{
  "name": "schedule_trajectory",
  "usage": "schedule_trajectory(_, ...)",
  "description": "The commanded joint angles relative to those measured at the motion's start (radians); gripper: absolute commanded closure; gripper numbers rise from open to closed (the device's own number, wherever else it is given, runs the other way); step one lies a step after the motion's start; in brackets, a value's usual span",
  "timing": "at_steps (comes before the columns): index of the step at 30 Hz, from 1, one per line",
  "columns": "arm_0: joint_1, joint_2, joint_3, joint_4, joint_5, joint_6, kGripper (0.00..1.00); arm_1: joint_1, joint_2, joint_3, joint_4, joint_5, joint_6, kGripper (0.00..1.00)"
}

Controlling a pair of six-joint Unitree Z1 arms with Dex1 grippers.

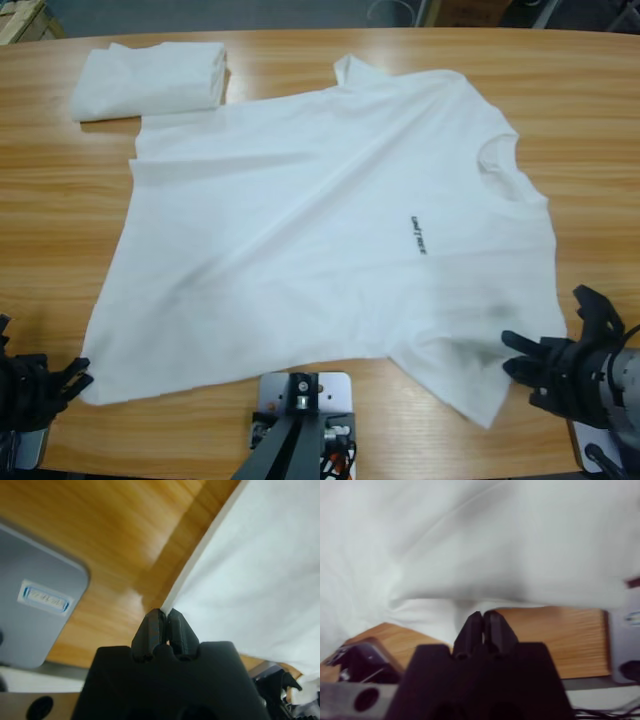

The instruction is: Fold clothes

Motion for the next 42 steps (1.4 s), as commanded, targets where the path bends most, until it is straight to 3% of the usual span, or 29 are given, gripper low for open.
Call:
schedule_trajectory(1, -0.018, -0.073, -0.068, 0.161, -0.079, 0.001, 1.0, 0.062, -0.067, -0.182, 0.244, 0.021, -0.016, 1.0)
schedule_trajectory(5, -0.018, -0.075, -0.086, 0.18, -0.075, 0.001, 1.0, 0.107, -0.102, -0.32, 0.374, 0.017, -0.013, 1.0)
schedule_trajectory(8, -0.018, -0.064, -0.085, 0.179, -0.068, -0.001, 1.0, 0.11, -0.107, -0.343, 0.39, -0.003, -0.025, 1.0)
schedule_trajectory(12, -0.008, -0.072, -0.089, 0.174, -0.029, 0.001, 1.0, 0.11, -0.107, -0.374, 0.389, -0.142, -0.157, 1.0)
schedule_trajectory(15, 0.11, -0.103, -0.101, 0.164, 0.031, 0.05, 1.0, 0.081, -0.096, -0.376, 0.339, -0.279, -0.352, 1.0)
schedule_trajectory(18, 0.25, -0.12, -0.103, 0.115, 0.05, 0.17, 1.0, 0.042, -0.06, -0.378, 0.302, -0.322, -0.506, 1.0)
schedule_trajectory(26, 0.486, -0.074, -0.132, 0.002, 0.043, 0.373, 1.0, -0.179, 0.03, -0.397, 0.134, -0.327, -0.882, 1.0)
schedule_trajectory(32, 0.617, -0.005, -0.225, -0.001, 0.009, 0.504, 1.0, -0.38, 0.096, -0.504, 0.108, -0.302, -1.112, 1.0)
schedule_trajectory(42, 0.734, 0.038, -0.239, -0.002, -0.029, 0.61, 1.0, -0.501, 0.265, -0.639, 0.055, -0.267, -1.253, 1.0)
